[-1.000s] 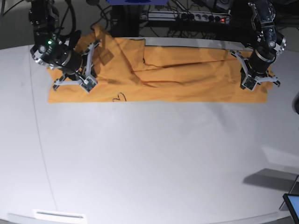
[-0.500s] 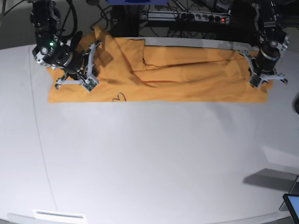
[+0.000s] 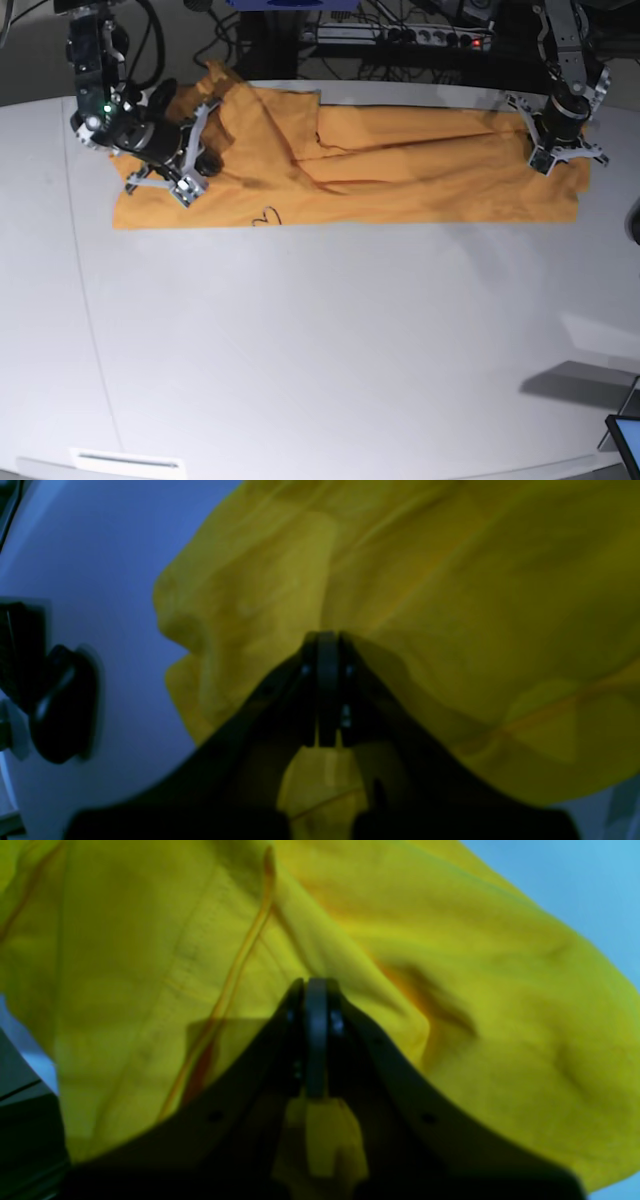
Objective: Fold the T-shirt properly
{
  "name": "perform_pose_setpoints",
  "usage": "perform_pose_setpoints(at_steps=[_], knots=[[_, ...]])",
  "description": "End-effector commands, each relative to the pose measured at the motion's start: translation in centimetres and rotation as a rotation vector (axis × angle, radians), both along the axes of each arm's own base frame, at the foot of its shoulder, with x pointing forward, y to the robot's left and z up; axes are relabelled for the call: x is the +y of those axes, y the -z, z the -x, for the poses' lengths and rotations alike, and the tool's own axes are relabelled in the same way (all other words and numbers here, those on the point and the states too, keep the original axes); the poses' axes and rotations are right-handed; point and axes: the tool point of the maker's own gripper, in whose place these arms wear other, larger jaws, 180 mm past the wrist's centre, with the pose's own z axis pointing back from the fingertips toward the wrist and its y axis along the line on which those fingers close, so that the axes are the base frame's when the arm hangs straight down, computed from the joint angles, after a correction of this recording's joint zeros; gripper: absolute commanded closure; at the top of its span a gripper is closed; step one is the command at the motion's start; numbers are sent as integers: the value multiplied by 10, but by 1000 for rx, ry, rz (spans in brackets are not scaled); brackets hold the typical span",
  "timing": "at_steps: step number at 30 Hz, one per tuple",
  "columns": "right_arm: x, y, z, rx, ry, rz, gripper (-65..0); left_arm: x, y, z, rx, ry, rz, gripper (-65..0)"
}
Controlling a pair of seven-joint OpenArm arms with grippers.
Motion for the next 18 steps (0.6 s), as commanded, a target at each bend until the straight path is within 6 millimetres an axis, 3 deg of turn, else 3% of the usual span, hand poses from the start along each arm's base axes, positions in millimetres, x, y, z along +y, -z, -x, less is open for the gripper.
perform_pose_setpoints(at_steps=[1, 6, 9, 18], knots=[[-21, 21, 14, 84, -7, 130, -3, 1, 13, 12, 77, 8, -24, 0], [-23, 16, 3, 60, -5, 136, -3, -25, 28, 16, 106, 51, 17, 0], [-29, 19, -1, 68, 11, 143, -3, -29, 31, 17, 121, 35, 20, 0], [-64, 30, -12, 96, 68, 186, -3, -70, 25, -23, 147, 102, -26, 0]])
